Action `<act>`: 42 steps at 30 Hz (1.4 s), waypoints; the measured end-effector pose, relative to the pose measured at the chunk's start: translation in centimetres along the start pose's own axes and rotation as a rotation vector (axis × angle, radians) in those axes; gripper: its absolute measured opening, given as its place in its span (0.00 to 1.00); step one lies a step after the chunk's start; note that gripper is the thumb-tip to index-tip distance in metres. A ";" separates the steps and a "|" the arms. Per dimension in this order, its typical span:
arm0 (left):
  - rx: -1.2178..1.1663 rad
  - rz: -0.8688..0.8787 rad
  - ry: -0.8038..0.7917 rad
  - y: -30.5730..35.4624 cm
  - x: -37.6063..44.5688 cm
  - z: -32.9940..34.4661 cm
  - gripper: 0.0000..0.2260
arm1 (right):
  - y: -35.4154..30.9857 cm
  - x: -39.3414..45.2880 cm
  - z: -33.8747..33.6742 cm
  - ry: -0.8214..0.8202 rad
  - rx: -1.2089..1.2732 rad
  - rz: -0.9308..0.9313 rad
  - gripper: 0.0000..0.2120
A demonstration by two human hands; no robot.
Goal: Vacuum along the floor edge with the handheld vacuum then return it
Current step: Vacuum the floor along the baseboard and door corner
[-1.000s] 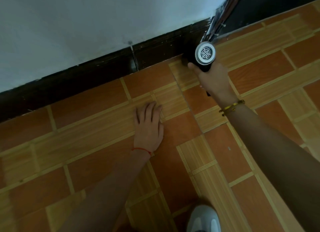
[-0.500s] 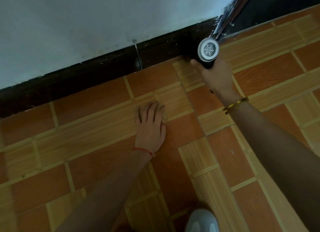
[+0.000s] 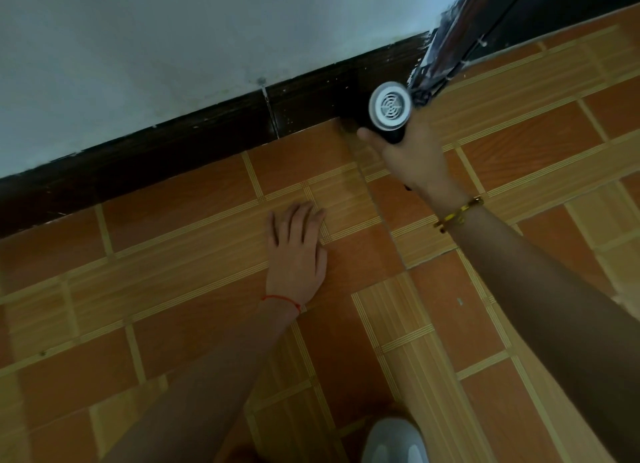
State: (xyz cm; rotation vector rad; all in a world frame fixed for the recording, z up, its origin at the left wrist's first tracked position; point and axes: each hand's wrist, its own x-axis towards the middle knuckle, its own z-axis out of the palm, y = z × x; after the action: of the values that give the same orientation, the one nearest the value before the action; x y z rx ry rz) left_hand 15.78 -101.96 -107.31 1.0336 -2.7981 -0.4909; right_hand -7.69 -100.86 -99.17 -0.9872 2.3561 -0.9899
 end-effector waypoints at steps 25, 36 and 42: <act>-0.012 -0.004 0.021 -0.1 0.0 0.2 0.22 | -1.7 -1.7 2.3 -0.013 -0.013 -0.025 0.31; -0.138 -0.071 0.079 -1.5 -0.9 -1.8 0.20 | -4.0 -2.6 5.3 -0.093 -0.030 -0.036 0.32; -0.014 -0.216 0.092 -6.4 -3.4 -3.2 0.22 | -2.9 -2.8 3.5 0.093 -0.037 0.018 0.34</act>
State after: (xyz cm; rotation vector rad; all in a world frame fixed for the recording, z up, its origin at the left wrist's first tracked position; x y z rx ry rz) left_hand 22.98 -105.11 -106.43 1.3270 -2.6135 -0.4715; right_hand -2.47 -101.87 -99.19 -0.9510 2.4628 -1.0096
